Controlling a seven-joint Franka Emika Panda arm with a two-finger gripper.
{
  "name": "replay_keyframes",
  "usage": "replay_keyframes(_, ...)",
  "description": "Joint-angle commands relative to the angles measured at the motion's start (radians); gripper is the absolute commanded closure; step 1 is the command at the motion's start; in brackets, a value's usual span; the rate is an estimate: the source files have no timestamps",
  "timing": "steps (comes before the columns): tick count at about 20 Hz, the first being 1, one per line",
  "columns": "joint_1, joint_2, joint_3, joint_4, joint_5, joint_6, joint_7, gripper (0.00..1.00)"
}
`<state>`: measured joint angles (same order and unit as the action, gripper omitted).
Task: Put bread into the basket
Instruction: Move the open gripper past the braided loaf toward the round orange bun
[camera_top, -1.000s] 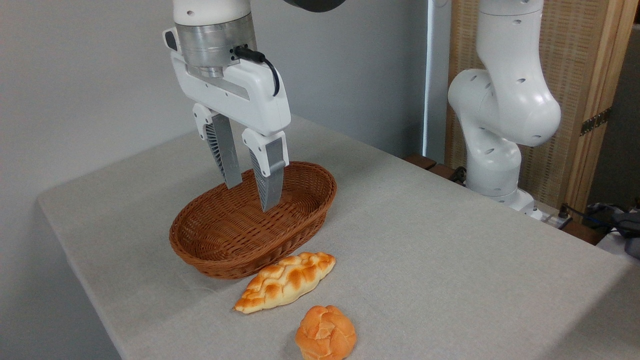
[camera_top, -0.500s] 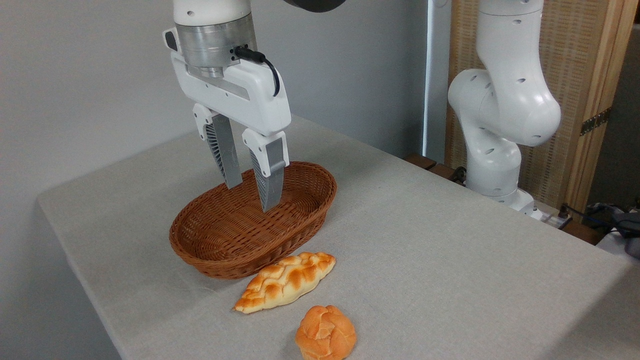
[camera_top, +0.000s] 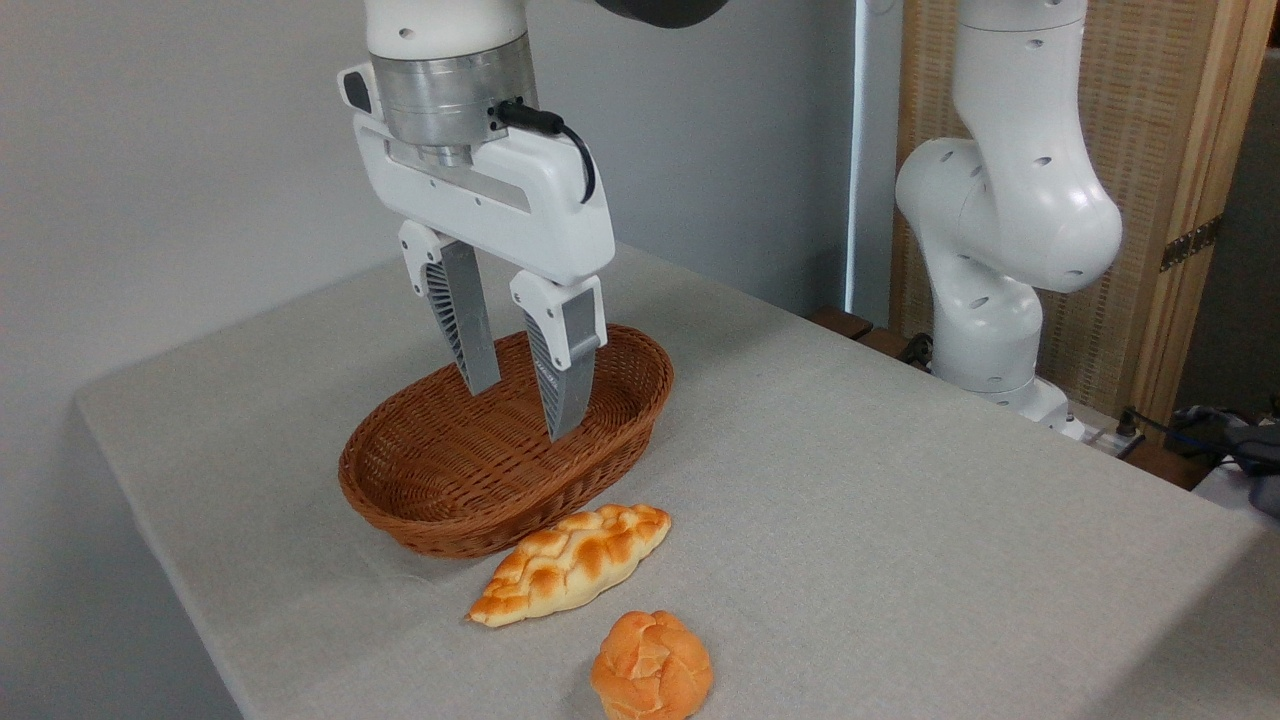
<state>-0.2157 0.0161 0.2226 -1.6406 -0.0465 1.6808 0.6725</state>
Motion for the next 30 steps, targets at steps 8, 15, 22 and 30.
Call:
replay_keyframes(8,-0.004,0.004,0.060,0.002,-0.007,-0.032,0.055,0.00)
replay_keyframes(15,-0.004,0.034,0.064,0.002,0.049,-0.001,0.065,0.00)
replay_keyframes(22,-0.004,0.038,0.109,-0.033,0.053,0.099,0.078,0.00)
replay_keyframes(30,-0.004,0.038,0.139,-0.166,0.054,0.237,0.177,0.00)
